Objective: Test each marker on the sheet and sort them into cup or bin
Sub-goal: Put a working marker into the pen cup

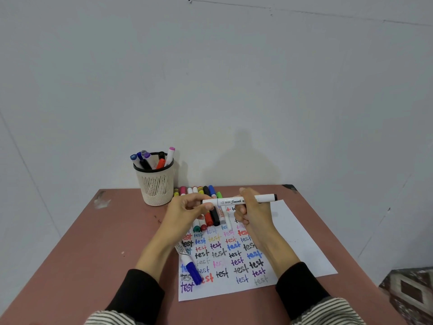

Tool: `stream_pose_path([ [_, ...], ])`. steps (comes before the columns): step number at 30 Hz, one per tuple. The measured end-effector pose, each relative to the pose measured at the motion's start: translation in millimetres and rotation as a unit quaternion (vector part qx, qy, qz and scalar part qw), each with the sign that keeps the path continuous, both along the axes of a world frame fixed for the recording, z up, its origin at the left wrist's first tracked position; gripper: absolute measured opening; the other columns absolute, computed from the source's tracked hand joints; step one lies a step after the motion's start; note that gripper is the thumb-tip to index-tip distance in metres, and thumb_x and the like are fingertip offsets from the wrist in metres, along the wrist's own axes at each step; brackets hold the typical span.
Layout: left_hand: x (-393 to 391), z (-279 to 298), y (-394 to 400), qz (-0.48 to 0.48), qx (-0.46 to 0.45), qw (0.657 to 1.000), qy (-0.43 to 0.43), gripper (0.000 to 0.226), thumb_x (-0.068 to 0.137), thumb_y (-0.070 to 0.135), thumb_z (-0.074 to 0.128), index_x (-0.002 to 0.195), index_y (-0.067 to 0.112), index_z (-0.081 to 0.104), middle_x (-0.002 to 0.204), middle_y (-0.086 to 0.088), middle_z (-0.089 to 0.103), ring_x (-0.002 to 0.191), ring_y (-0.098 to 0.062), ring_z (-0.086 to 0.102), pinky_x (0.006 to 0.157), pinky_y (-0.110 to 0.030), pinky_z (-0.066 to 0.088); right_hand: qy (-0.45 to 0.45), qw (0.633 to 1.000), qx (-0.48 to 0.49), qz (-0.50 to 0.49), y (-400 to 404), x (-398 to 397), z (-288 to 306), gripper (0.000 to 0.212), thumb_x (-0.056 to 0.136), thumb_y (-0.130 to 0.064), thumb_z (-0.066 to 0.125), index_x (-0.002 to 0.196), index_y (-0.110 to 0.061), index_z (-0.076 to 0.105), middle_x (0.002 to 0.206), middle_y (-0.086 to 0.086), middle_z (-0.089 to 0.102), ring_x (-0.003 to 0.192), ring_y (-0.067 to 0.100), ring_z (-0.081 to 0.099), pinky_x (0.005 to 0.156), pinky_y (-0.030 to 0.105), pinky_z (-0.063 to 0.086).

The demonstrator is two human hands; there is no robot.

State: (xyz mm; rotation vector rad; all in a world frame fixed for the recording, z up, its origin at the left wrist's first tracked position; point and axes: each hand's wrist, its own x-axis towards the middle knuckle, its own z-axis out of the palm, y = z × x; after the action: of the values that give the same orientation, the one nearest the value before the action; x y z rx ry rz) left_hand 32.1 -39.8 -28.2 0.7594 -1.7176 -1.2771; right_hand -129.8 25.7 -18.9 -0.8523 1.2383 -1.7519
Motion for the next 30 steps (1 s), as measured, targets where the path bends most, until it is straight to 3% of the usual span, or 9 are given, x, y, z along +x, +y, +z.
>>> stream_pose_path([
  [3, -4.0, 2.1, 1.8, 0.004, 0.027, 0.999, 0.046, 0.015, 0.081, 0.018, 0.071, 0.094, 0.023, 0.074, 0.087, -0.007, 0.074, 0.079, -0.012, 0.067, 0.072, -0.021, 0.056, -0.031, 0.999, 0.010, 0.007, -0.7, -2.6, 0.4, 0.025, 0.098, -0.016, 0.051, 0.075, -0.012, 0.046, 0.049, -0.002, 0.032, 0.041, 0.009, 0.023, 0.040, 0.020, 0.020],
  [10, -13.5, 3.3, 4.9, 0.031, 0.130, 0.978, 0.160, 0.021, 0.087, 0.007, 0.065, 0.107, 0.009, 0.069, 0.100, -0.009, 0.075, 0.096, -0.017, 0.070, 0.078, -0.019, 0.056, -0.124, 0.990, 0.034, 0.052, -4.1, -11.7, -4.7, 0.020, 0.092, -0.029, 0.064, 0.086, -0.012, 0.054, 0.054, -0.002, 0.039, 0.044, 0.008, 0.028, 0.044, 0.020, 0.022],
  [15, -1.9, 11.4, 1.3, 0.102, 0.162, 0.946, 0.263, 0.019, 0.088, 0.006, 0.063, 0.105, 0.013, 0.067, 0.104, -0.007, 0.072, 0.095, -0.017, 0.071, 0.073, -0.019, 0.057, -0.213, 0.976, -0.002, -0.049, -5.2, -33.3, -6.8, 0.019, 0.091, -0.028, 0.065, 0.087, -0.012, 0.056, 0.058, -0.002, 0.046, 0.049, 0.010, 0.037, 0.046, 0.020, 0.031],
  [16, 1.3, 12.4, 0.5, 0.126, 0.146, 0.946, 0.261, 0.018, 0.088, 0.008, 0.064, 0.105, 0.015, 0.067, 0.102, -0.003, 0.073, 0.095, -0.017, 0.071, 0.073, -0.021, 0.058, -0.164, 0.982, 0.006, -0.091, -3.5, -38.3, -7.6, 0.017, 0.093, -0.025, 0.063, 0.087, -0.010, 0.059, 0.060, -0.001, 0.050, 0.053, 0.012, 0.042, 0.048, 0.020, 0.036],
  [18, 5.4, 11.6, -1.1, 0.173, 0.111, 0.949, 0.241, 0.017, 0.087, 0.012, 0.067, 0.102, 0.020, 0.068, 0.096, 0.003, 0.074, 0.094, -0.019, 0.071, 0.078, -0.029, 0.059, 0.081, 0.979, 0.070, -0.174, -0.5, -44.5, -14.6, 0.014, 0.095, -0.019, 0.060, 0.084, -0.010, 0.062, 0.072, -0.002, 0.060, 0.070, 0.018, 0.057, 0.060, 0.022, 0.044],
  [21, 5.2, 11.1, -0.5, 0.235, 0.042, 0.954, 0.183, 0.017, 0.086, 0.018, 0.071, 0.101, 0.027, 0.070, 0.093, 0.010, 0.073, 0.097, -0.014, 0.069, 0.087, -0.038, 0.057, 0.416, 0.884, 0.128, -0.167, 1.3, -39.5, -30.2, 0.016, 0.098, -0.024, 0.053, 0.107, -0.017, 0.065, 0.109, -0.005, 0.065, 0.109, 0.017, 0.058, 0.087, 0.024, 0.045],
  [23, 2.7, 11.4, 2.2, 0.250, -0.005, 0.957, 0.146, 0.019, 0.086, 0.021, 0.070, 0.104, 0.028, 0.069, 0.099, 0.011, 0.071, 0.099, -0.007, 0.066, 0.089, -0.039, 0.056, 0.552, 0.811, 0.174, -0.091, -3.3, -35.8, -40.8, 0.039, 0.100, -0.034, 0.047, 0.136, -0.020, 0.053, 0.144, -0.002, 0.048, 0.138, 0.017, 0.037, 0.112, 0.033, 0.029],
  [26, 0.5, 13.1, 8.7, 0.251, -0.044, 0.958, 0.132, 0.019, 0.089, 0.023, 0.068, 0.104, 0.034, 0.067, 0.104, 0.011, 0.070, 0.102, -0.006, 0.065, 0.091, -0.042, 0.055, 0.634, 0.734, 0.242, 0.000, -5.5, -33.0, -46.2, 0.053, 0.103, -0.043, 0.032, 0.153, -0.026, 0.026, 0.163, 0.000, 0.014, 0.150, 0.015, 0.006, 0.120, 0.039, 0.004],
  [30, 0.0, 22.4, 16.8, 0.268, -0.093, 0.949, 0.137, 0.018, 0.091, 0.023, 0.066, 0.108, 0.030, 0.066, 0.101, 0.019, 0.069, 0.098, -0.004, 0.066, 0.081, -0.040, 0.058, 0.641, 0.724, 0.256, 0.014, -5.9, -33.3, -47.0, 0.053, 0.104, -0.044, 0.026, 0.154, -0.027, 0.021, 0.163, 0.002, 0.010, 0.150, 0.016, 0.004, 0.120, 0.040, 0.001],
])
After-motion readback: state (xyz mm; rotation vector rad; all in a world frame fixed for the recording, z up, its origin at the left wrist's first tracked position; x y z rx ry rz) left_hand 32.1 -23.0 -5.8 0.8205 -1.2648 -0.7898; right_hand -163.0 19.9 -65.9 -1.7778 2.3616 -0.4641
